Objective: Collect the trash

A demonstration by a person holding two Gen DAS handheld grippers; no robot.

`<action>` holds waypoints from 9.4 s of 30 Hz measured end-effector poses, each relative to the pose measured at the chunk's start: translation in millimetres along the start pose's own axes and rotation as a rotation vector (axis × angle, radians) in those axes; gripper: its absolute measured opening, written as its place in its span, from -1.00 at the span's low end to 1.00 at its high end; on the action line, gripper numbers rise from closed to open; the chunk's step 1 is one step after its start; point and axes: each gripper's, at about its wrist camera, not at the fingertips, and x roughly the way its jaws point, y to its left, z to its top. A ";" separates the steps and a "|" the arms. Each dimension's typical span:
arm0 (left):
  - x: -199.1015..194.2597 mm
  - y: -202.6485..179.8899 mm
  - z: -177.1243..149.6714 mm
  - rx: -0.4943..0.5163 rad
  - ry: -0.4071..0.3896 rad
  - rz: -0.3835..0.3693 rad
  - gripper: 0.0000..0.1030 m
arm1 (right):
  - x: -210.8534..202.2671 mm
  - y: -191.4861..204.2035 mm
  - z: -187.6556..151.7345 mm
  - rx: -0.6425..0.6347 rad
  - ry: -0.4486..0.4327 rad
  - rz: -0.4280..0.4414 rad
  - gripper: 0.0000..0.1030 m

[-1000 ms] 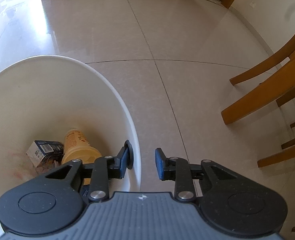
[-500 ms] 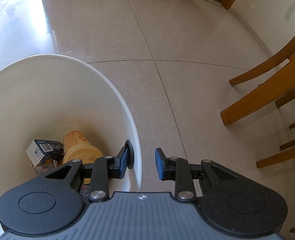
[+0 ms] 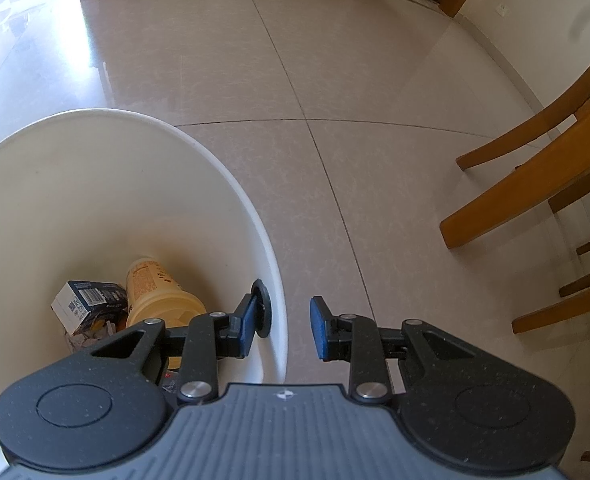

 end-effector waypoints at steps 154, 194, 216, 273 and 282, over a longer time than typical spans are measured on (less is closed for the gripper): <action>-55.5 88.9 108.7 0.035 -0.081 -0.017 0.87 | 0.7 -10.7 11.3 0.075 0.059 0.066 -0.74; 113.7 127.2 8.3 0.104 0.111 0.112 0.55 | 2.9 -7.6 10.5 0.089 0.069 0.058 -0.72; 115.5 116.8 8.5 0.079 0.130 0.053 -0.15 | 2.7 -9.4 10.9 0.102 0.075 0.063 -0.71; -171.8 -158.8 104.3 0.483 -0.225 -0.160 0.87 | -3.3 -15.3 5.8 0.073 0.050 0.084 -0.71; -173.2 -140.8 85.6 0.376 -0.241 -0.084 0.95 | -4.7 -14.4 6.0 0.059 0.061 0.087 -0.71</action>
